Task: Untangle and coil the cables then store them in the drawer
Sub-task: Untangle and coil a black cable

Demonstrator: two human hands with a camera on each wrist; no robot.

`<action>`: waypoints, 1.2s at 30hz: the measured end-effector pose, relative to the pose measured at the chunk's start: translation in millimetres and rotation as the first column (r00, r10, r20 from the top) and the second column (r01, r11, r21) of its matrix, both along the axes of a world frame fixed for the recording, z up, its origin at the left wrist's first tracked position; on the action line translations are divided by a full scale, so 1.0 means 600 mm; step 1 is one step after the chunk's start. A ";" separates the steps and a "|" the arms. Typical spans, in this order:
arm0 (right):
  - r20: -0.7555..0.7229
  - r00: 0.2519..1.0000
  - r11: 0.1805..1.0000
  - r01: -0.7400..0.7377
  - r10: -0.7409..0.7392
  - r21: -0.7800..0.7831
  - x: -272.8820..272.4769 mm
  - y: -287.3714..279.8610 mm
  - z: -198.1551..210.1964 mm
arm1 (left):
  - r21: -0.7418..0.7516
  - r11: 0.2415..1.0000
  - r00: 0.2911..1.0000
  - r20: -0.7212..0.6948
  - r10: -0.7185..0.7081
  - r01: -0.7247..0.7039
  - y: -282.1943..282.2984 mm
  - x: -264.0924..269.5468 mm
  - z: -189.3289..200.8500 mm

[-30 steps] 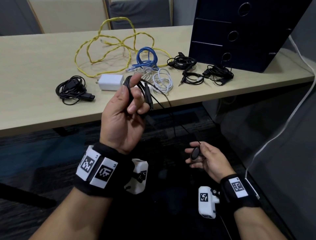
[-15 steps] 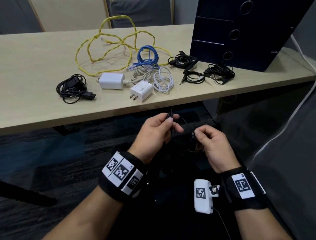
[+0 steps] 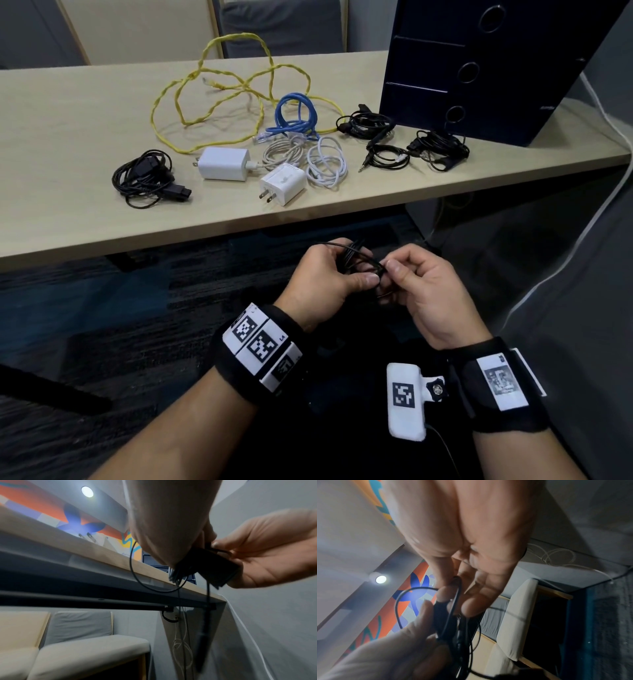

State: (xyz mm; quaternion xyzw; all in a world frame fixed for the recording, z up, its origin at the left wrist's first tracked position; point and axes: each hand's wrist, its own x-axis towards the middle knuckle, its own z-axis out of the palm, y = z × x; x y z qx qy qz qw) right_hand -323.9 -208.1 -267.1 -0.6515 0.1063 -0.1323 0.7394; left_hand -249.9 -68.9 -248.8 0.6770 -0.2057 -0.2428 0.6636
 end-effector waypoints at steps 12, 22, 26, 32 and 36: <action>0.008 0.999 0.997 -0.047 0.047 -0.067 -0.005 -0.008 0.011 | 0.032 0.999 0.999 0.034 0.022 -0.023 0.001 0.007 -0.003; 0.160 0.942 0.880 0.201 -0.294 0.430 0.006 -0.004 0.005 | 0.205 0.978 0.997 0.065 -0.042 0.028 0.006 0.012 -0.015; 0.133 0.941 0.716 0.140 -0.312 0.684 0.003 -0.018 0.013 | 0.243 0.970 0.997 0.078 0.011 -0.030 0.011 0.020 -0.019; 0.078 0.933 0.721 0.216 -0.351 0.659 -0.002 -0.036 0.014 | 0.270 0.961 0.995 0.088 0.041 -0.063 0.014 0.021 -0.020; -0.114 0.930 0.866 0.367 -0.350 0.340 -0.009 -0.058 -0.010 | 0.455 0.891 0.984 0.156 -0.088 0.007 0.027 0.026 -0.012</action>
